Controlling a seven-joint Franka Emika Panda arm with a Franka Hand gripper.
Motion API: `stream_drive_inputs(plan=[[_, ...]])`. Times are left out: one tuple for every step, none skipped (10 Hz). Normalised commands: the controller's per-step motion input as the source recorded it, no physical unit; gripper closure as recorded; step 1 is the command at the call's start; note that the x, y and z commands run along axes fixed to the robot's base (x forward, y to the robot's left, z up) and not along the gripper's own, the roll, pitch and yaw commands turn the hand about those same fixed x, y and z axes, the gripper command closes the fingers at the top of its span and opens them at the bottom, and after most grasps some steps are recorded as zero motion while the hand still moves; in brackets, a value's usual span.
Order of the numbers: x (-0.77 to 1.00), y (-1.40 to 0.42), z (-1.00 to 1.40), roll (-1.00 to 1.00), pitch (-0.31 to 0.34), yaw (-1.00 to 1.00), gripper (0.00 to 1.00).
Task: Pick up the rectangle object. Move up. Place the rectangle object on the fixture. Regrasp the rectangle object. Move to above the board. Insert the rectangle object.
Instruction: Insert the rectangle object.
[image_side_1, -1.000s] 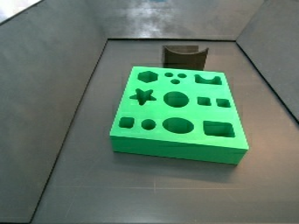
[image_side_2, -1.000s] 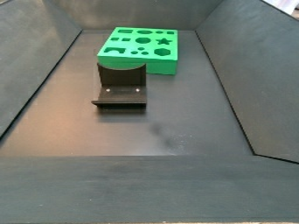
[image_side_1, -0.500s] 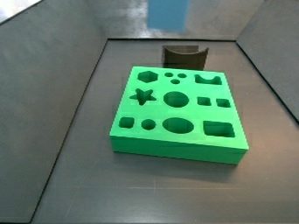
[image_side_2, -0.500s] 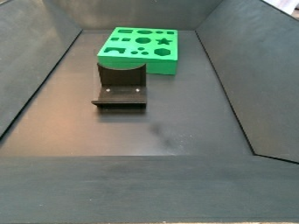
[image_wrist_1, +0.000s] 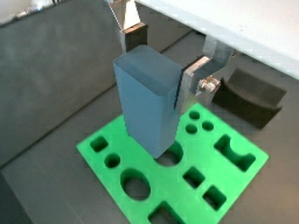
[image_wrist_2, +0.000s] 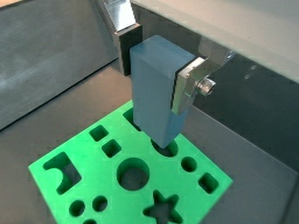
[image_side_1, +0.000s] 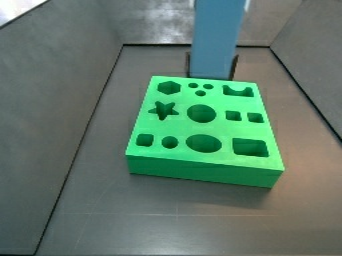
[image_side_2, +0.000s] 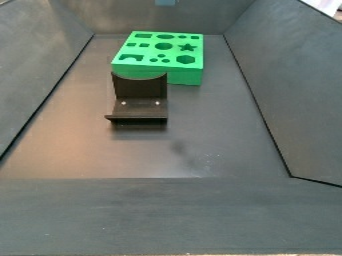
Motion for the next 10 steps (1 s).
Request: stream_drive_inputs(plan=[[1.0,-0.15,-0.37,0.14,0.0,0.03,1.0],[1.0,-0.18,-0.3,0.25,0.02,0.0,1.0],[1.0,-0.22,-0.22,0.27,0.026,0.0,1.0],[1.0,-0.27,-0.13,0.26,0.006,0.0,1.0],[1.0,-0.27,-0.11,0.24,0.0,0.0,1.0],[1.0,-0.23,-0.11,0.19,0.0,0.01,1.0],[1.0,-0.21,-0.13,0.1,0.0,0.0,1.0],[1.0,-0.13,-0.24,0.03,0.0,0.0,1.0],[1.0,-0.07,-0.31,0.0,0.0,0.0,1.0],[1.0,-0.01,-0.37,0.0,0.0,0.03,1.0]])
